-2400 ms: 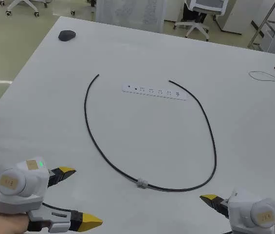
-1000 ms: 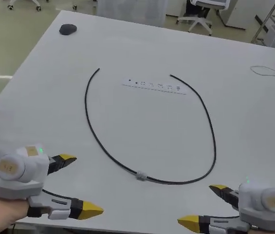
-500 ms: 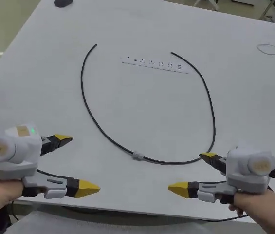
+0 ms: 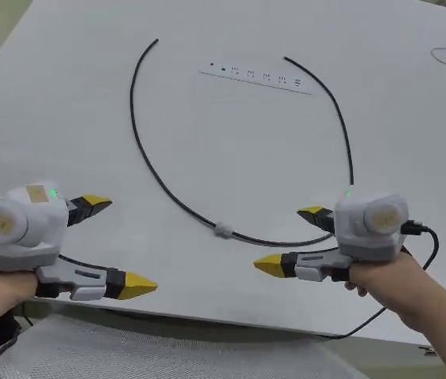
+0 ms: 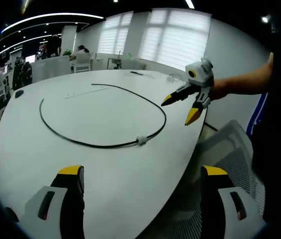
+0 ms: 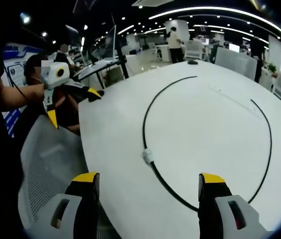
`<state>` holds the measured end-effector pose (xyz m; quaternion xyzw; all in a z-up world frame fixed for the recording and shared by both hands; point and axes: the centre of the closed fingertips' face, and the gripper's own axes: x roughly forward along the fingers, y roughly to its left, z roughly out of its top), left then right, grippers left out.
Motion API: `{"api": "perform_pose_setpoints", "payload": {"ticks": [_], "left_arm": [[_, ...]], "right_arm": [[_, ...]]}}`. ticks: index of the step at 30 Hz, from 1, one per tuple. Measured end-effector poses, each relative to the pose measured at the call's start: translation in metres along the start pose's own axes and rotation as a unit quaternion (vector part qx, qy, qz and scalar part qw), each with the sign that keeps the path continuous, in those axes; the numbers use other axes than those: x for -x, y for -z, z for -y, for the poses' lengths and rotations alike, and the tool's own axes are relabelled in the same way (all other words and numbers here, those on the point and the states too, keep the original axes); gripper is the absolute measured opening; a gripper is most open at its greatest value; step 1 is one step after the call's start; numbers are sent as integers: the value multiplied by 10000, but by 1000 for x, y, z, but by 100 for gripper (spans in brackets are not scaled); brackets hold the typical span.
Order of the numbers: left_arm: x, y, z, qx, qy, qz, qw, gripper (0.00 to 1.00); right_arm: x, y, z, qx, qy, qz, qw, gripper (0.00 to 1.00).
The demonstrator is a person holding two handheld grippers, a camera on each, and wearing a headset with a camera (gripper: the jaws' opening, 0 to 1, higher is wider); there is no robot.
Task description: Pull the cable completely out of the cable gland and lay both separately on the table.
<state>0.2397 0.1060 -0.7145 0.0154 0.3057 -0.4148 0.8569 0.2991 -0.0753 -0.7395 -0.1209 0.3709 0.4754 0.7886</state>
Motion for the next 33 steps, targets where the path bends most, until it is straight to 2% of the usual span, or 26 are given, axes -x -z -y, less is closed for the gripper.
{"api": "perform_pose_setpoints", "payload": {"ticks": [4, 8, 13, 16, 21, 26, 29, 33], "left_arm": [[1, 1, 2, 54, 38, -5, 10000, 98], [4, 3, -1, 64, 2, -10, 10000, 98], [4, 11, -2, 68, 20, -174, 9998, 97], [6, 11, -2, 53, 28, -157, 9999, 96], [9, 10, -2, 130, 12, -114, 9998, 96], [12, 11, -3, 50, -46, -65, 10000, 96], [12, 12, -4, 161, -61, -55, 9998, 95], [12, 12, -2, 160, -54, -59, 9998, 95]], "right_arm": [[-13, -2, -2, 92, -91, -130, 9998, 79], [-28, -8, -3, 228, -198, -251, 9992, 72], [-45, -10, -2, 409, -339, -454, 9976, 66], [-52, -10, -2, 540, -352, -614, 9960, 63], [-63, -6, -1, 685, -432, -825, 9933, 55], [-73, -3, -3, 681, -522, -981, 9915, 48], [-80, 1, 0, 733, -563, -1081, 9898, 44], [-86, 4, -2, 804, -610, -1189, 9878, 40]]}}
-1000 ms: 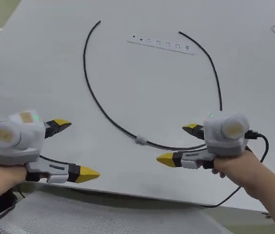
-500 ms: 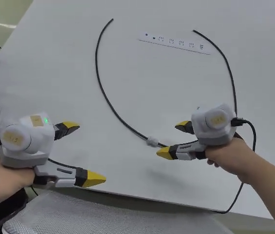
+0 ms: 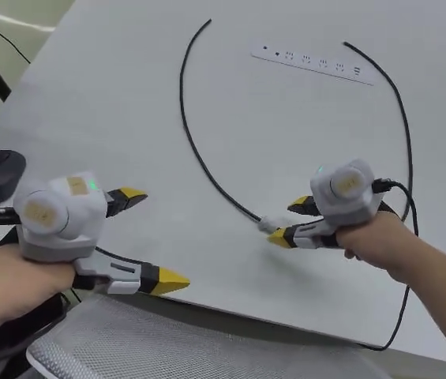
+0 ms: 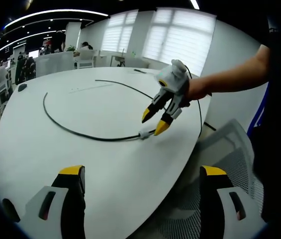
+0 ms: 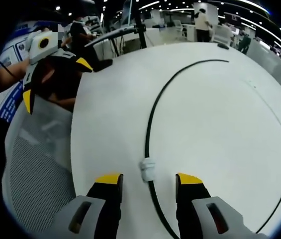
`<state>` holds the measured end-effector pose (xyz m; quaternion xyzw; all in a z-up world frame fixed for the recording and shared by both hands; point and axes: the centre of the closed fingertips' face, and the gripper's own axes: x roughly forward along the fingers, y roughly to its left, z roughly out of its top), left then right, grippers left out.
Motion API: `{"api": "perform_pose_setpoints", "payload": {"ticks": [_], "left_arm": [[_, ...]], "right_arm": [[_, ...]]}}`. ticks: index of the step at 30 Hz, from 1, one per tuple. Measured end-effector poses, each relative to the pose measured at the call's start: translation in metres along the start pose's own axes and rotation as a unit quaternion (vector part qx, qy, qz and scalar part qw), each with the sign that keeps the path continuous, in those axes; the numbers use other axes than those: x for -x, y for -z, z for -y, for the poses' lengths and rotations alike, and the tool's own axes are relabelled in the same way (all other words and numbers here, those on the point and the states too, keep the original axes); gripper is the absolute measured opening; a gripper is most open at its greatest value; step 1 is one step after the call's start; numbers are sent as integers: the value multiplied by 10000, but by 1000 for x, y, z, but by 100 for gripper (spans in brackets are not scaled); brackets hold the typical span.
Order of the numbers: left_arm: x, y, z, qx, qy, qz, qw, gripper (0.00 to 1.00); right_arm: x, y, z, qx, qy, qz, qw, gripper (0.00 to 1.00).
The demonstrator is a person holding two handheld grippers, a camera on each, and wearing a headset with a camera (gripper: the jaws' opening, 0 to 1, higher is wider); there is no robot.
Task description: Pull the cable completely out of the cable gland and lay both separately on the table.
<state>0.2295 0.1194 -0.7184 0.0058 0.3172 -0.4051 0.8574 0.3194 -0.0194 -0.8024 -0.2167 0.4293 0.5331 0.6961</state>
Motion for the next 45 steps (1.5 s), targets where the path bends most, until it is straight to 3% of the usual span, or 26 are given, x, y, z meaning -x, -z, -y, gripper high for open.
{"api": "perform_pose_setpoints", "payload": {"ticks": [3, 10, 22, 31, 39, 41, 45], "left_arm": [[1, 2, 0, -1, 2, -31, 10000, 95], [1, 6, -2, 91, -6, -29, 10000, 94], [4, 9, -4, 141, -15, -23, 9999, 93], [6, 12, -4, 167, -6, -9, 9999, 92], [7, 12, -2, 180, 9, 21, 9998, 92], [8, 9, -1, 173, 37, 64, 9998, 91], [7, 4, 3, 136, 73, 95, 9998, 92]], "right_arm": [[-9, 7, 4, 177, -28, -203, 9996, 35], [-17, 14, 5, 330, -47, -379, 9987, 32], [-20, 11, 8, 484, -68, -428, 9979, 15], [-23, 9, 4, 589, -96, -505, 9969, 10], [-21, 9, 2, 562, 8, -600, 9966, 8], [-19, 7, 0, 285, -13, -614, 9977, 8], [-11, 3, -6, 85, -96, -655, 9978, 7]]}}
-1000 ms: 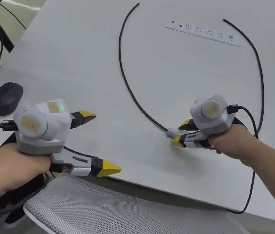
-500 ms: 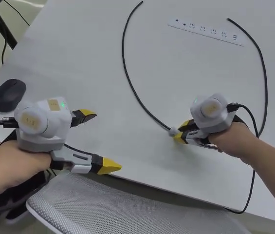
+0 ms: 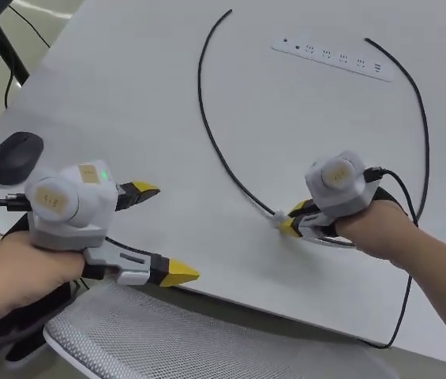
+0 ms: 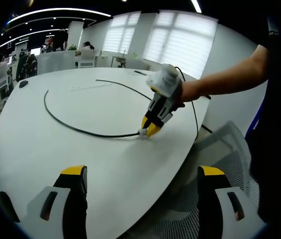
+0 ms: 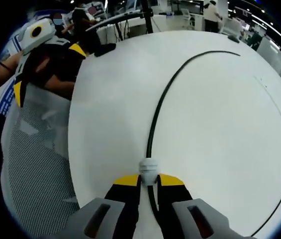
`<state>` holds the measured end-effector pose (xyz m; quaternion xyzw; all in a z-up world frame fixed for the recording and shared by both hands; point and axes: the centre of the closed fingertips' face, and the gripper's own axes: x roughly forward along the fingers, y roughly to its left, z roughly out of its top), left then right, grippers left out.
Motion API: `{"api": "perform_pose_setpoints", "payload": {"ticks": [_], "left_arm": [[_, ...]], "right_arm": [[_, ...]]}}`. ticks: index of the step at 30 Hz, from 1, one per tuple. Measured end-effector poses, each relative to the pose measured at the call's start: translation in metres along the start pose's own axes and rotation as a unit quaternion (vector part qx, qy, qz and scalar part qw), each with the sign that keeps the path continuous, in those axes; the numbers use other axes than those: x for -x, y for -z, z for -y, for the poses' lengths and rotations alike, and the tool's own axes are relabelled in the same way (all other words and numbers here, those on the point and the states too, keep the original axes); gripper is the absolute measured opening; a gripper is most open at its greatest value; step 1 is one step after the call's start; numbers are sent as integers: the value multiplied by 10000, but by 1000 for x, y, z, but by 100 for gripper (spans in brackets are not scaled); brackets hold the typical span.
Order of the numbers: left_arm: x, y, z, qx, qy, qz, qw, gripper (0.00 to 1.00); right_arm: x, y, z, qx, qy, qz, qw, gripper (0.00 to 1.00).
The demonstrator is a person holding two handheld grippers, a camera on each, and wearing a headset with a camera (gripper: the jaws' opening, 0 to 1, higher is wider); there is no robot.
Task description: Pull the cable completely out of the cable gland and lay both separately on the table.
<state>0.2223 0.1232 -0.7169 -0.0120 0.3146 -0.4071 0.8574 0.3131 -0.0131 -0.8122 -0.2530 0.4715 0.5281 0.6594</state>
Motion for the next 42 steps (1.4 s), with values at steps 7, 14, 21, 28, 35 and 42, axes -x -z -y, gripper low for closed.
{"api": "perform_pose_setpoints", "payload": {"ticks": [7, 14, 21, 28, 35, 42], "left_arm": [[-5, -19, 1, -201, 95, 34, 9997, 92], [-9, -34, 7, -295, 184, 122, 9993, 92], [-12, -42, 21, -388, 301, 143, 9987, 92], [-14, -51, 32, -480, 431, 202, 9977, 92], [-15, -71, 39, -609, 529, 305, 9963, 91], [-20, -84, 49, -722, 656, 318, 9947, 90]], "right_arm": [[19, -6, -13, 13, -129, -12, 9999, 7], [29, -7, -20, -45, -201, -14, 9998, 7], [51, -17, -40, 64, -351, 95, 9993, 7], [73, -20, -61, 347, -394, 69, 9986, 7], [97, -30, -73, 573, -413, 118, 9974, 7], [114, -41, -89, 710, -502, 222, 9960, 7]]}}
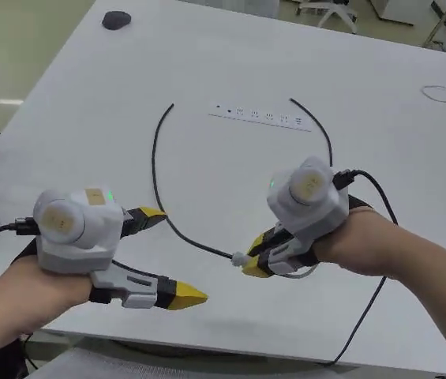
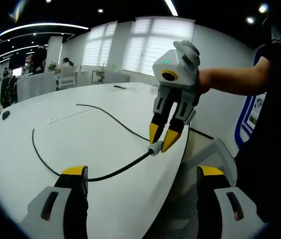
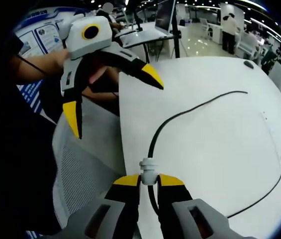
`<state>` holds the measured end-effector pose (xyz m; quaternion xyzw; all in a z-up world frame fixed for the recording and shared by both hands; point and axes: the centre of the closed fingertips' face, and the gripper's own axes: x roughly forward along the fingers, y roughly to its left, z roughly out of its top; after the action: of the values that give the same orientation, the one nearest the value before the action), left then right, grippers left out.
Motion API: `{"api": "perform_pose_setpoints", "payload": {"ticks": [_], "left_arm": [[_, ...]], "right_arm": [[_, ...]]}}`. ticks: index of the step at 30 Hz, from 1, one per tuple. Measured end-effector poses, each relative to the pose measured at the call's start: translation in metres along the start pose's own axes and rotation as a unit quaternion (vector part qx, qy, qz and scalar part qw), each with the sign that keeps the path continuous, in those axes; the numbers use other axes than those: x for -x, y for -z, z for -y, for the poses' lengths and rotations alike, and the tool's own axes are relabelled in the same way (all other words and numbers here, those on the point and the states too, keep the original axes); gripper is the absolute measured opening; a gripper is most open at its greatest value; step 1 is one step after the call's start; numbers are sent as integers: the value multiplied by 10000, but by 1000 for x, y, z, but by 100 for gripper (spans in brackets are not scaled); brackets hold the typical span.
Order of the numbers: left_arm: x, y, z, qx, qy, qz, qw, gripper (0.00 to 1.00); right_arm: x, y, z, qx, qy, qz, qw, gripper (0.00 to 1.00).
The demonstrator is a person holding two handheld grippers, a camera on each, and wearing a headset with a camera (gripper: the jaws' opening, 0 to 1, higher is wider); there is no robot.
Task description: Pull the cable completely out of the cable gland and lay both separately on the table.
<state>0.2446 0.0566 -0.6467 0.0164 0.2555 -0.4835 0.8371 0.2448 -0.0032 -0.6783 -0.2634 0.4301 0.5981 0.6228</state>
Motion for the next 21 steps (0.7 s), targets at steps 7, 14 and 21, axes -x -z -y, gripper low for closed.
{"api": "perform_pose_setpoints", "payload": {"ticks": [7, 14, 21], "left_arm": [[-1, -13, 3, -187, 123, 72, 9997, 89], [-11, -15, 13, -228, 424, 187, 9987, 86], [-22, -17, 20, -337, 665, 250, 9969, 76]], "right_arm": [[13, -8, -11, 160, -44, 18, 9999, 7], [22, -16, -21, 327, -101, -29, 9994, 7], [26, -20, -25, 601, -133, -122, 9980, 7]]}}
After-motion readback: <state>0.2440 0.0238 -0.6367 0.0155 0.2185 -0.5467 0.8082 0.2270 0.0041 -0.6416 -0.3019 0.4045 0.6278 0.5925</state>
